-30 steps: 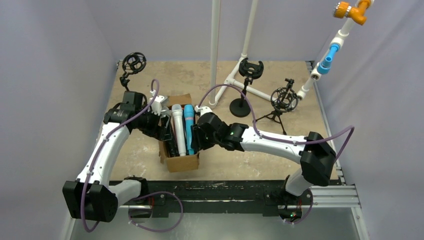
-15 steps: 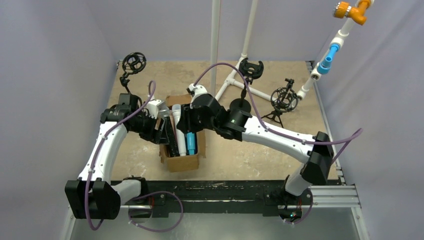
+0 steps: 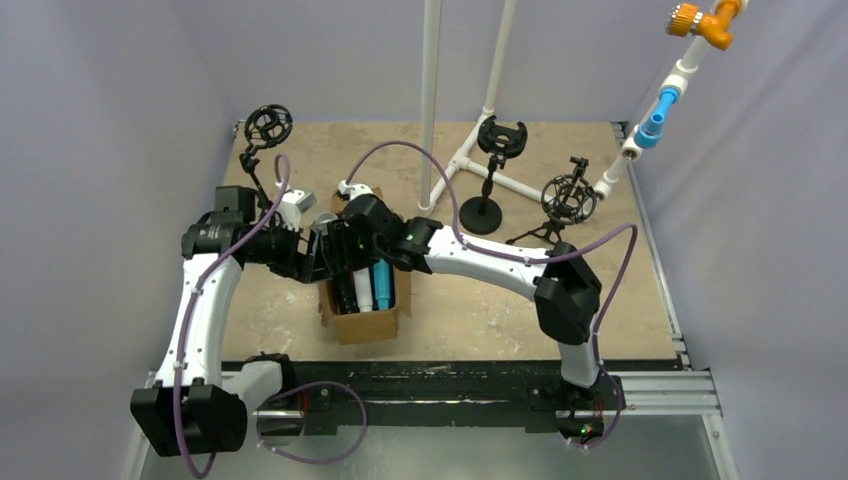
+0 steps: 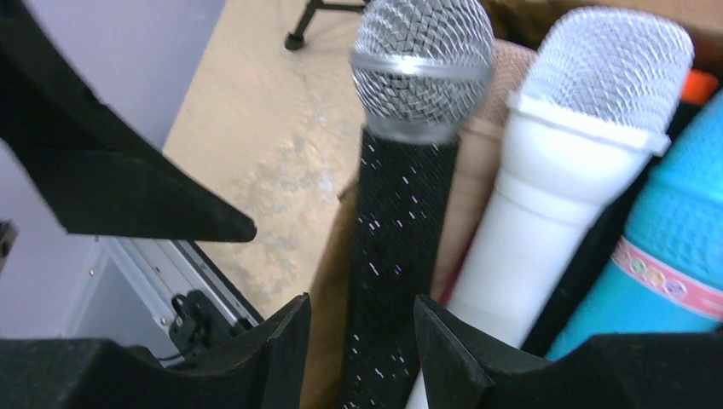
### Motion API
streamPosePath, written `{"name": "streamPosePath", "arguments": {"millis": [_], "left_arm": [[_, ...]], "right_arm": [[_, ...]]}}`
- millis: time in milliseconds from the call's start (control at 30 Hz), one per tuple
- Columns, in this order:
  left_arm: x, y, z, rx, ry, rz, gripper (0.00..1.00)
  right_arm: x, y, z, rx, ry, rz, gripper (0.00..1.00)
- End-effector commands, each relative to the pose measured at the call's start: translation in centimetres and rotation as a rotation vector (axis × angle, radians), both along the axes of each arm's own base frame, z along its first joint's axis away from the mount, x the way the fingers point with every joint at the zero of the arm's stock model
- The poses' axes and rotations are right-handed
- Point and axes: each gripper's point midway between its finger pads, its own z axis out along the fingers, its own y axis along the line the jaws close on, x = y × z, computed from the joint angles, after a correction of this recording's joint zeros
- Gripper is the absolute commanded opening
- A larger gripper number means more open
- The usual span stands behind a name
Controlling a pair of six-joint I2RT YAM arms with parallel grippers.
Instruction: Attach the microphones to the stand
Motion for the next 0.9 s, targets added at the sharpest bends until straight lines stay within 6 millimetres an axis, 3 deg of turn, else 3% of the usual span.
{"name": "streamPosePath", "arguments": {"millis": [0, 133, 367, 600, 700, 800, 867], "left_arm": [[0.7, 0.8, 3.9, 0.009, -0.161, -0.004, 0.8], [1.1, 2.2, 4.1, 0.037, -0.158, 0.043, 0.81], [1.0, 2.5, 5.0, 0.029, -0.178, 0.05, 0.83], [0.6, 2.7, 4.5, 0.045, -0.155, 0.036, 0.85], [0.5, 2.7, 3.6, 0.052, -0.151, 0.031, 0.85], [0.5, 2.8, 2.4, 0.056, -0.129, 0.022, 0.83], [0.8, 2.8, 1.6, 0.057, -0.114, 0.019, 0.81]], "right_arm": [[1.2, 1.9, 3.7, 0.069, -0.058, -0.003, 0.52], [1.5, 2.4, 2.2, 0.045, -0.056, 0.001, 0.55], [2.6, 1.4, -1.8, -0.078, -0.067, -0.035, 0.56], [3.3, 1.3, -3.5, -0.113, -0.091, -0.071, 0.51], [3.6, 2.2, -2.2, -0.069, -0.101, -0.07, 0.37], [3.4, 3.0, 2.8, 0.042, -0.12, -0.056, 0.19], [3.5, 2.5, 6.1, 0.101, -0.146, -0.066, 0.12]]}}
